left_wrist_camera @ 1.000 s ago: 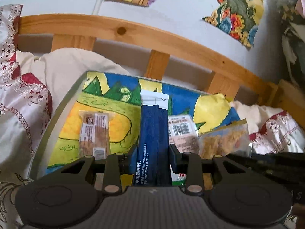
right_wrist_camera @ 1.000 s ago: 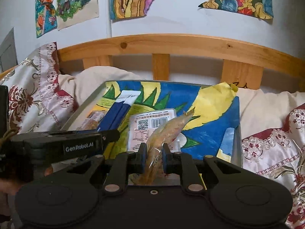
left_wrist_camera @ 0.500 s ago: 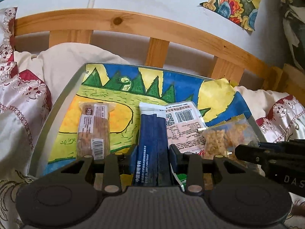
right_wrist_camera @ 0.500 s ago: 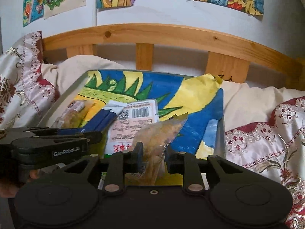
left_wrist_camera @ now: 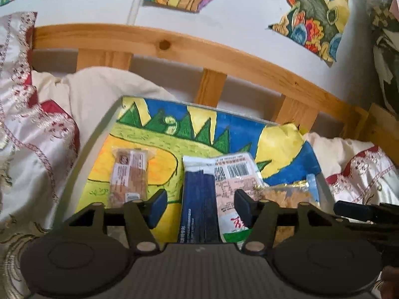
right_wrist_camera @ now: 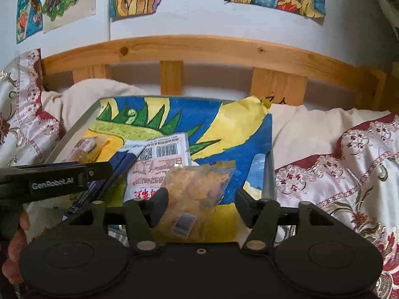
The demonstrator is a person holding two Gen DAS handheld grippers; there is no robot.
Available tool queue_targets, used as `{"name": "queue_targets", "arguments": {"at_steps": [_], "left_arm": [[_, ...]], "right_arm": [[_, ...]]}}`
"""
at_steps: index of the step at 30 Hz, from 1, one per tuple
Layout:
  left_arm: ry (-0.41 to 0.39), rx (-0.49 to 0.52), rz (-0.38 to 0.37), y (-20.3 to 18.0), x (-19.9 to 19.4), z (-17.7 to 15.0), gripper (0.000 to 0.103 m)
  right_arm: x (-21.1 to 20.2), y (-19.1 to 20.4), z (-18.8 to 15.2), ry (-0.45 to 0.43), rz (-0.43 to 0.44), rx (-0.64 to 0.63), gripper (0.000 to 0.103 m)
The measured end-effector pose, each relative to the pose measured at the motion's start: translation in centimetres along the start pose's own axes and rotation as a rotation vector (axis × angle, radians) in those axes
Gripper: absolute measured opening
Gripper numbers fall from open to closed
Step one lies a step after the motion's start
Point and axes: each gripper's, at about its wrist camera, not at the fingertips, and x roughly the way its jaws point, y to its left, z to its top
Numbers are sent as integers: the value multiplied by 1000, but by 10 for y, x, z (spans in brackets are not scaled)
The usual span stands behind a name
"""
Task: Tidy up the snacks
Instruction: 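Open the left tool on the tray while the right tool releases the crisps bag there, then raise both tools away from the tray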
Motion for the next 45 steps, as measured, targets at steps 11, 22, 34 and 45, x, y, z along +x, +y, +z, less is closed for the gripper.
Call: {"name": "queue_targets", "arguments": {"at_steps": [11,22,34,45], "left_arm": [[-121,25,61,-8,-56,17,99],[-199,4,93,-7,-122,13,102],[-196,39,119,-13,-190,-20,102],[-163,41,121,-14,-230,-52,103]], "right_arm": [[-52,-6,7,-175,-16,28,96],[-113,-3,4,-302,1,46,102],[-186,5,-28,-317,49,114,102],[-216,19,-73,-166,74,165,102]]}}
